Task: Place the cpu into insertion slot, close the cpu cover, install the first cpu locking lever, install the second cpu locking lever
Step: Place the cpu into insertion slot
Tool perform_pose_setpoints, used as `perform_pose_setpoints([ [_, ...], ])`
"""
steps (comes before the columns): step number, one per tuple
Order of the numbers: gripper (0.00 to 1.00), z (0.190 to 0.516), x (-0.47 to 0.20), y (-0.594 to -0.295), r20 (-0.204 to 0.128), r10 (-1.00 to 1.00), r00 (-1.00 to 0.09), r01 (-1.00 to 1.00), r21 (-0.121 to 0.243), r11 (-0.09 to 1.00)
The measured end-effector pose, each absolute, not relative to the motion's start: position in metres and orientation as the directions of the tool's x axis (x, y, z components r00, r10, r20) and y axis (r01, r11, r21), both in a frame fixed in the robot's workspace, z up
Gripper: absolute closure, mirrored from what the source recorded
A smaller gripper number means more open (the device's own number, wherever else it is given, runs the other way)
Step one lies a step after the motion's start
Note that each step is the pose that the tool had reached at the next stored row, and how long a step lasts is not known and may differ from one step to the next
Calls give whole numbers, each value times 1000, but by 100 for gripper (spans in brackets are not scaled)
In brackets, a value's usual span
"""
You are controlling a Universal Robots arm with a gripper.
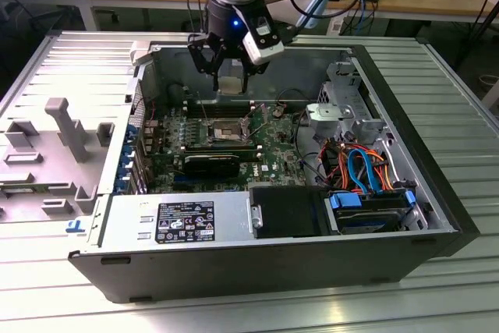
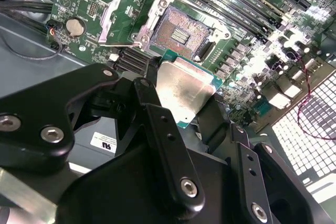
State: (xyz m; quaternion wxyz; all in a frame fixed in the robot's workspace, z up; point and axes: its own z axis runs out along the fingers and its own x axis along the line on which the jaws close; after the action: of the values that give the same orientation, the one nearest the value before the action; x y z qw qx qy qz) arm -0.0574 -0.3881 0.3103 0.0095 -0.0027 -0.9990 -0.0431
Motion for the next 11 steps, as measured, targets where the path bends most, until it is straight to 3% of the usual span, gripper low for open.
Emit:
perform_pose_setpoints([
  [11, 46, 307, -59, -391, 19, 3, -1000, 5, 86, 996],
])
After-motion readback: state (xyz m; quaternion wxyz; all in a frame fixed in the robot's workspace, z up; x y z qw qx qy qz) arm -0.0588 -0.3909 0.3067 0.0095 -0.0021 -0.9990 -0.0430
